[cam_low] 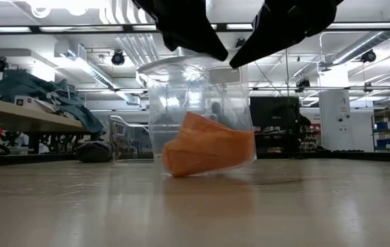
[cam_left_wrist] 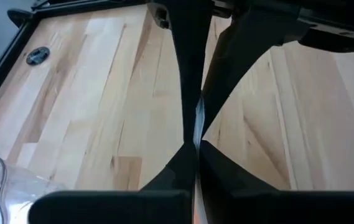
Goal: Roll bandage
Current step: Put the zip bag into the transparent bin
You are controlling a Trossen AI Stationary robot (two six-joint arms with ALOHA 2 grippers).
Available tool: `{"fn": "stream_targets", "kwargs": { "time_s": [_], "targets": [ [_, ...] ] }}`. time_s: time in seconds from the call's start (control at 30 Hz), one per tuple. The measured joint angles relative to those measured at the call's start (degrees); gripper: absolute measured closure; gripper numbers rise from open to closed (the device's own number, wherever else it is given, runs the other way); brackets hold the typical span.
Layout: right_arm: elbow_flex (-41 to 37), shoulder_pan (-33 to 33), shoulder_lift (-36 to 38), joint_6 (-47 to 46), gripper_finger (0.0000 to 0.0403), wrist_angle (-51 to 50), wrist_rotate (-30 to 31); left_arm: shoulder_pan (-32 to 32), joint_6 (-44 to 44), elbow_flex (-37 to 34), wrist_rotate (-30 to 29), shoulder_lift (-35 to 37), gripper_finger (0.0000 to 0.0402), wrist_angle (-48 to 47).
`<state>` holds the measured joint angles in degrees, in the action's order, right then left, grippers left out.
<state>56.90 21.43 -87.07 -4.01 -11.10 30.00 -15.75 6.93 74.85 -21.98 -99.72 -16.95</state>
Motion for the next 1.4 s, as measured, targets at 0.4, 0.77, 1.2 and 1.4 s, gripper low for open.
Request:
{"fn": "stream_targets", "kwargs": {
  "time_s": [0.4,0.77,1.2,1.4],
  "targets": [
    [0.2,-0.1,0.0,-0.6,0.0403,0.2,0.0,-0.3,4.1,0.1,0.9,1.8,0.0401,-5.0],
    [-0.2,0.1,0.4,-0.6,0.0388,2.1,-1.7,-0.5,4.1,-0.2,2.2,1.8,0.0401,-7.9],
    [-0.1,0.0,0.4,0.5,0.0291,4.5,-4.1,-0.7,3.2,-0.4,2.2,1.9,0.0401,-5.2],
    [-0.2,-0.4,0.4,1.0,0.0281,6.3,-5.0,-0.7,2.1,-0.4,2.0,1.9,0.0401,-3.6]
  ]
}}
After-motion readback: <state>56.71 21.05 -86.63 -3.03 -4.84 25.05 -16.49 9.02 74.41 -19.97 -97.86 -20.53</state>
